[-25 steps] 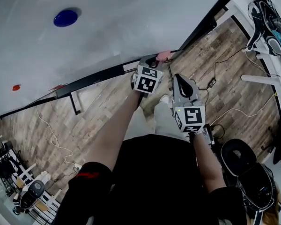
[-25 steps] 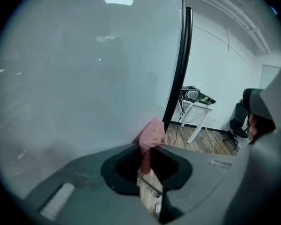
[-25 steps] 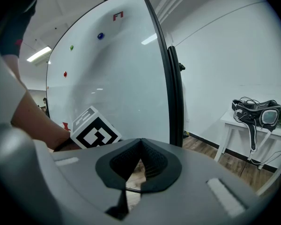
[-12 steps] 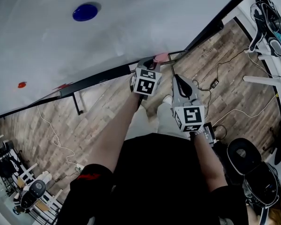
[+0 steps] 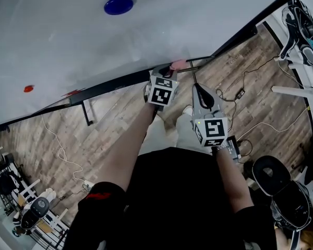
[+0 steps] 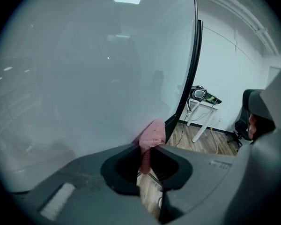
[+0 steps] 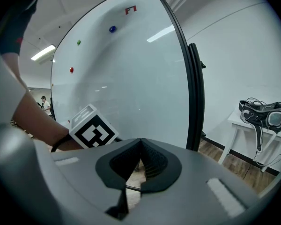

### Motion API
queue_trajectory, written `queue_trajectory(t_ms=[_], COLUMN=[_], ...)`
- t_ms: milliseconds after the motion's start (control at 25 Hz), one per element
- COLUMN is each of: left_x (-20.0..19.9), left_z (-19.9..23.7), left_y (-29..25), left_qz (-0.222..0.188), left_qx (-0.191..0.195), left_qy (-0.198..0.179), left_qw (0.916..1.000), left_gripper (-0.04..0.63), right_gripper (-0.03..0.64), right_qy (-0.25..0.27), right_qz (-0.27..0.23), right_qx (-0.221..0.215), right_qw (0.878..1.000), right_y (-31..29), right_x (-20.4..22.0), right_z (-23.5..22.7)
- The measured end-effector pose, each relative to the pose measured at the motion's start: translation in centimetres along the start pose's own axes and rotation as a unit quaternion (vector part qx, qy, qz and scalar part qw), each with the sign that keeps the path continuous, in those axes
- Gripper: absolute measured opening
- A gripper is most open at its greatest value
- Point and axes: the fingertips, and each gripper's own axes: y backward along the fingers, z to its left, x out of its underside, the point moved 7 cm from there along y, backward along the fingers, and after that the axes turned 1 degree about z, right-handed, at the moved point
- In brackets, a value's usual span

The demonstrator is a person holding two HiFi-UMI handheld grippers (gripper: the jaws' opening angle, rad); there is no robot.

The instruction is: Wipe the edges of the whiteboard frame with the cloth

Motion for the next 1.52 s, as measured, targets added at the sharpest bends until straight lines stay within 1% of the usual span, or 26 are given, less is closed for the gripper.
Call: queue_trajectory(t_ms=[120, 280, 520, 1000, 1520], left_x=[0.1, 0.3, 0.5, 1.4, 2.6], left_z=[0.1, 0.8, 1.4, 3.1, 5.2], left_y=[0.3, 0.9, 1.8, 3.5, 5.3], left_qz=[0.0, 0.005, 0.015, 0.013, 0.012], left_qx=[0.0, 0.001, 0.0, -0.007, -0.018], left_qy=[0.0, 0.011, 0.019, 0.039, 0.044], left_qw=[1.0, 0.9999, 0.9997, 0.9991, 0.9988], left_gripper=[0.046, 0.046, 0.046, 0.046, 0.046], right_gripper=[0.002, 0.002, 0.002, 0.002, 0.002], right_qy=[0.001, 0.004, 0.007, 0.018, 0.027], right_qz=[0.003, 0.008, 0.011, 0.02, 0.024], right_qx=[-0.002, -0.007, -0.011, -0.023, -0.036], right_qw=[1.0, 1.0, 1.0, 0.999, 0.999], right_y=[0.1, -0.3, -0.5, -1.1, -1.9], right_x=[0.1, 0.2, 0.2, 0.5, 0.4], right_z=[0.4, 1.0, 2.1, 4.1, 6.6])
